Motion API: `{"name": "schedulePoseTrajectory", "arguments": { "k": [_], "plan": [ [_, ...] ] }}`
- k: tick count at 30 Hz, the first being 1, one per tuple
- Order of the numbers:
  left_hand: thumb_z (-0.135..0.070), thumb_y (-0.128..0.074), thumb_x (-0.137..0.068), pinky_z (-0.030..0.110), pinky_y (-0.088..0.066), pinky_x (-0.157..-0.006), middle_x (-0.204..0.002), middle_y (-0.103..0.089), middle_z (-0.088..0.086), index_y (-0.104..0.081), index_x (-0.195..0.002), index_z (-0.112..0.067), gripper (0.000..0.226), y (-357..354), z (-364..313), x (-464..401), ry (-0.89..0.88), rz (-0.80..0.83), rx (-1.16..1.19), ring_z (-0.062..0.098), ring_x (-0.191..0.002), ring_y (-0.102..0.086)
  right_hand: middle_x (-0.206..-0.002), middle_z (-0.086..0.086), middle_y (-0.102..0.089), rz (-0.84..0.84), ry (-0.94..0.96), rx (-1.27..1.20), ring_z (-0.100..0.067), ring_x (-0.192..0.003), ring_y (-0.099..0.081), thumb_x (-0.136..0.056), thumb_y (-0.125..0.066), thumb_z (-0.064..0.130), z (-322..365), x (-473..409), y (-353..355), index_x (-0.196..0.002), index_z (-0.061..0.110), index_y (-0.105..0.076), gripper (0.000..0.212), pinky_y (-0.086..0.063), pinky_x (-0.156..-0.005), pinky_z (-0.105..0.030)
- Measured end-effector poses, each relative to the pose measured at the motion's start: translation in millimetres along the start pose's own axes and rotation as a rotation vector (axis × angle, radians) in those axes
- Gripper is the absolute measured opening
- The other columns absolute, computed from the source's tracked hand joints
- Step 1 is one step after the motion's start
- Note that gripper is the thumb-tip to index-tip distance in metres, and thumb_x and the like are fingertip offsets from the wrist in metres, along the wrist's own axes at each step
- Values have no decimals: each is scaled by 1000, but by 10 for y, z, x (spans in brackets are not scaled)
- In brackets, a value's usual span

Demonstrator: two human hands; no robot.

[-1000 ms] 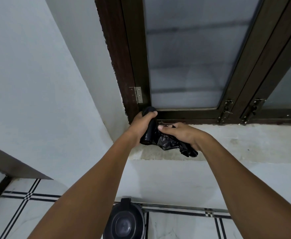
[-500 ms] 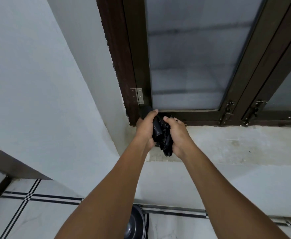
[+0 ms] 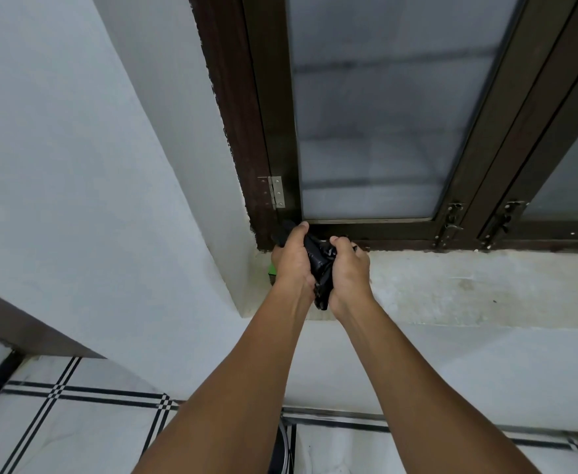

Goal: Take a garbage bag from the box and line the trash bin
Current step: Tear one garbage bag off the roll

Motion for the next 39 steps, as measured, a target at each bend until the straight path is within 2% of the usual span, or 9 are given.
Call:
{"name": "schedulePoseTrajectory", "arguments": {
  "k": [7, 11, 15, 21, 26, 31, 35, 37, 39],
  "plan": [
    [-43, -83, -74, 45, -63, -67, -110, -73, 14, -63, -124, -18, 60, 59, 76, 40, 94, -73, 89, 36, -94, -72, -103, -16, -68, 2, -85, -123, -32, -95, -69, -96, -59, 23, 1, 12, -3, -105, 13, -58, 13, -58, -85, -47],
    [-31, -80, -83, 53, -62, -83, -112, -72, 15, -60, -126, -15, 50, 43, -38, 5, 22, -13, 46, 35, -97, -72, -117, -18, -72, 127, -111, 153, -32, -104, -70, -97, -57, 39, 59, -55, 43, -118, 11, -65, 35, -58, -85, -44],
    [-26, -78, -86, 51, -62, -84, -113, -72, 14, -58, -128, -14, 48, -22, -174, 23, -36, 81, -79, 32, -99, -73, -113, -3, -77, 456, -116, 450, -18, -110, -71, -91, -49, 71, 148, 6, -34, -120, 22, -72, 61, -50, -97, -35],
    [-31, -82, -80, 56, -62, -82, -115, -72, 17, -56, -132, -15, 60, -25, -186, -47, -35, 108, -158, 36, -98, -74, -103, -5, -79, 573, 41, 725, -16, -98, -74, -94, -63, 53, 279, 44, -91, -111, 13, -73, 45, -52, -89, -31],
    [-39, -90, -60, 51, -62, -77, -117, -71, 23, -55, -137, -11, 89, -1, -1, -159, 110, 120, -142, 38, -96, -75, -74, 2, -73, 531, -85, 452, -6, -62, -67, -98, -60, 27, 242, 58, -57, -95, 12, -70, 17, -48, -63, -25],
    [-28, -75, -90, 25, -53, -51, -77, -60, 8, -62, -112, -12, 30, 44, -2, -48, 137, 109, -147, 17, -58, -59, -59, 3, -58, 501, -252, 133, -11, -50, -56, -97, -58, 26, 58, 3, 20, -71, 17, -53, 28, -47, -48, -22],
    [-35, -83, -77, 42, -63, -74, -105, -72, 13, -58, -130, -13, 62, 55, -41, -104, 72, 106, -232, 29, -86, -73, -55, 5, -46, 549, -304, 12, -10, -45, -43, -95, -59, 28, -66, -54, 14, -62, 19, -51, 36, -40, -46, -22],
    [-38, -79, -80, 48, -57, -96, -124, -68, 10, -54, -135, -16, 64, 65, -282, -127, -171, 52, -526, 30, -108, -67, -57, 4, -43, 551, -302, 31, -10, -47, -38, -94, -60, 28, -123, -102, 56, -60, 19, -51, 37, -36, -47, -23],
    [-39, -73, -87, 39, -52, -102, -128, -62, 4, -51, -137, -15, 60, -54, -517, -39, -420, 53, -831, 25, -114, -60, -59, 2, -42, 526, -295, 65, -11, -50, -38, -95, -60, 29, -163, -148, 117, -60, 19, -51, 37, -38, -48, -23]
  ]
}}
Point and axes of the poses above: each hand's wrist, its own x-axis away from the middle knuckle, its own y-axis out of the back of the hand, z = x × y, the point moved 9 cm from there along -x, towards the middle knuckle
